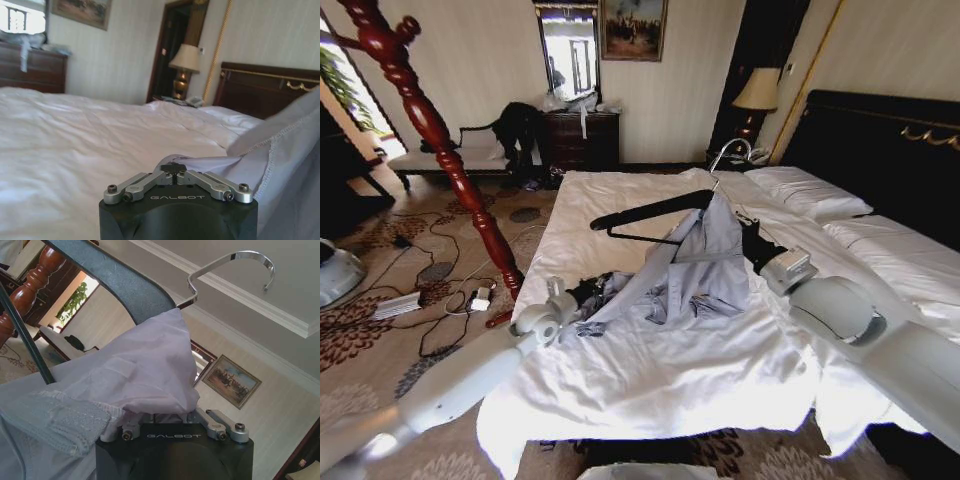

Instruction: Pick up the clothes from the bed and hang them on the clothes hanger.

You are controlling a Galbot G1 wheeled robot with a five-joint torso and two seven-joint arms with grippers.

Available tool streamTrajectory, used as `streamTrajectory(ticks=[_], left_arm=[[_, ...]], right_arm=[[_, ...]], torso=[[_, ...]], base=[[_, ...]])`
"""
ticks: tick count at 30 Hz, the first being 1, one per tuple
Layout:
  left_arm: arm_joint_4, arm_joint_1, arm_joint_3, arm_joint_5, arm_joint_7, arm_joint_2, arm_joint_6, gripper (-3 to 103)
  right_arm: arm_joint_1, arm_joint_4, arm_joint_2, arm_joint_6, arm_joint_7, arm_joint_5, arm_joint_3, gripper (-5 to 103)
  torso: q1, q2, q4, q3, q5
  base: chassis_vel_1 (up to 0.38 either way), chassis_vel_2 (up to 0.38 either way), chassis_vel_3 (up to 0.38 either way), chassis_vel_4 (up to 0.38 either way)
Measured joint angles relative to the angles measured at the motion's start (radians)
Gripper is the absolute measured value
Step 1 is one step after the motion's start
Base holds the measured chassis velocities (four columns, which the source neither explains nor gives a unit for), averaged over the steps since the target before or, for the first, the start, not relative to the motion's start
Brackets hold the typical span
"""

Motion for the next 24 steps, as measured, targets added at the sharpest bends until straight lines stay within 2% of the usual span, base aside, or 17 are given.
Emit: streamTrajectory(ticks=[1,2,7,8,12,14,18,21,23,24], left_arm=[[-0.026,0.037,-0.062,-0.011,-0.003,0.021,0.001,0],[-0.026,0.037,-0.062,-0.011,-0.003,0.021,0.001,0],[-0.122,0.142,-0.222,-0.066,-0.03,0.086,0.012,0],[-0.122,0.142,-0.222,-0.066,-0.03,0.086,0.012,0],[-0.188,0.198,-0.338,-0.128,-0.047,0.146,0.027,0],[-0.196,0.201,-0.354,-0.14,-0.051,0.156,0.029,0],[-0.258,0.19,-0.448,-0.22,-0.107,0.242,0.039,0],[-0.289,0.196,-0.493,-0.258,-0.127,0.278,0.041,0],[-0.353,0.264,-0.606,-0.32,-0.139,0.336,0.047,0],[-0.353,0.264,-0.606,-0.32,-0.139,0.336,0.047,0]], right_arm=[[0.003,-0.002,0.001,0.0,0.0,0.0,-0.002,23],[0.003,-0.002,0.001,0.0,0.0,0.0,-0.002,23],[0.017,-0.002,-0.002,0.001,-0.004,-0.003,-0.008,23],[0.017,-0.002,-0.002,0.001,-0.004,-0.003,-0.008,23],[0.034,0.0,-0.003,0.007,-0.013,-0.012,-0.015,23],[0.034,-0.001,-0.003,0.009,-0.016,-0.017,-0.016,23],[0.047,-0.01,0.008,0.022,-0.033,-0.06,-0.048,23],[0.063,-0.018,0.019,0.02,-0.033,-0.063,-0.061,23],[0.088,-0.033,0.023,0.008,-0.029,-0.066,-0.074,23],[0.088,-0.033,0.023,0.008,-0.029,-0.066,-0.074,23]], torso=[[0.0,0.0,-0.0002,0.0,0.0003],[0.0,0.0,-0.0002,0.0,0.0003],[0.0,0.0,-0.0004,0.0,0.0002],[0.0,0.0,-0.0004,0.0,0.0002],[0.0,0.0,-0.0002,0.0,0.0001],[0.0,0.0,-0.0001,0.0,0.0],[0.0,0.0,-0.0007,0.0,0.0003],[0.0,0.0,-0.0005,0.0,0.0005],[0.0,0.0,-0.0001,0.0,0.0005],[0.0,0.0,-0.0001,0.0,0.0005]], base=[[0.0,0.0,0.0,0.0],[0.0,0.0,0.0,0.0],[0.0,0.0,0.0,0.0],[0.0,0.0,0.0,0.0],[0.0,0.0,0.0,0.0],[0.0,0.0,0.0,0.0],[0.0,0.0,0.0,0.0],[0.0,0.0,0.0,0.0],[0.0,0.0,0.0,0.0],[0.0,0.0,0.0,0.0]])
